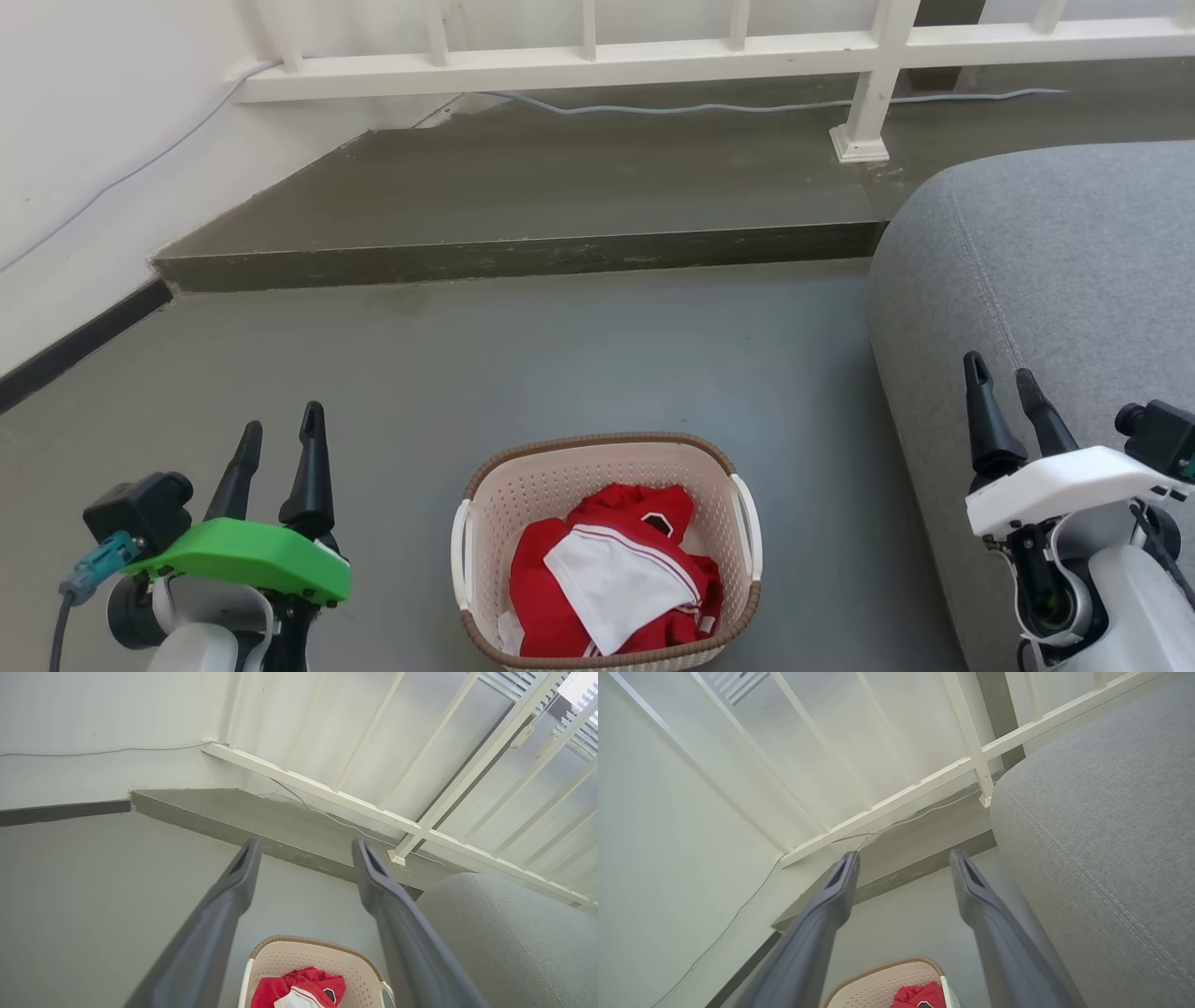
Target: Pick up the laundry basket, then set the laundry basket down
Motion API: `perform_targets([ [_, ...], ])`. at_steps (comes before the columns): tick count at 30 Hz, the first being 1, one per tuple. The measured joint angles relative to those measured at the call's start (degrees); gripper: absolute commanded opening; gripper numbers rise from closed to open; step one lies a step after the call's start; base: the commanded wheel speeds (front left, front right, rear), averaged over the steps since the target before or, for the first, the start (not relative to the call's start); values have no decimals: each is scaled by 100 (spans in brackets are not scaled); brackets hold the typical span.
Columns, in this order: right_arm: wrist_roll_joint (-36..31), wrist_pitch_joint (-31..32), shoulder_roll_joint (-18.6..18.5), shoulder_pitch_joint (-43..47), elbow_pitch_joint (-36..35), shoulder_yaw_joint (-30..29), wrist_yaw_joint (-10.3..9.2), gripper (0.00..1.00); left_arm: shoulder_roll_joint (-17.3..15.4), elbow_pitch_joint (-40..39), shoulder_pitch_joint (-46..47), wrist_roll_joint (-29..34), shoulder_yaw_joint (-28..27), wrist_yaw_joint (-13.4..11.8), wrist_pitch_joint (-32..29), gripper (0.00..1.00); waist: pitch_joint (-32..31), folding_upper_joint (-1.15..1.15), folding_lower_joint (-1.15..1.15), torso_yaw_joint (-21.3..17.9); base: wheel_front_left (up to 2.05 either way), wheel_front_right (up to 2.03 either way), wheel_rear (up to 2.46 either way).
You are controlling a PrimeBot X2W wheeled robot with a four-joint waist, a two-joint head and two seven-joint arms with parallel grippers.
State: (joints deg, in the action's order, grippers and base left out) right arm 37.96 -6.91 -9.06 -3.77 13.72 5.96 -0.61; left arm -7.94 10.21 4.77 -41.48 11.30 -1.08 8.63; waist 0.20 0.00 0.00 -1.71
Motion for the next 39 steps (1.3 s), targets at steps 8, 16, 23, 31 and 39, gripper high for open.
perform_targets([
  [8,-590,-172,-9,80,58,182,-52,100,4,40,-10,606,76,-105,112,100,-13,0,0,-17,0,0,0],
  [16,-1118,-318,-44,80,122,330,-57,100,7,108,-18,1185,175,-205,241,100,-18,0,0,-27,0,0,0],
  [23,-1638,-467,-55,80,183,452,-58,100,7,189,-20,1757,259,-316,356,100,-18,0,0,-41,0,0,0],
  [31,-2170,-630,-62,82,322,601,-58,100,5,202,-20,2373,402,-399,492,100,-22,0,0,-46,0,0,0],
  [39,-2449,-745,-20,83,374,660,-49,100,2,252,-31,2831,528,-446,563,100,-32,0,0,-36,0,0,0],
])
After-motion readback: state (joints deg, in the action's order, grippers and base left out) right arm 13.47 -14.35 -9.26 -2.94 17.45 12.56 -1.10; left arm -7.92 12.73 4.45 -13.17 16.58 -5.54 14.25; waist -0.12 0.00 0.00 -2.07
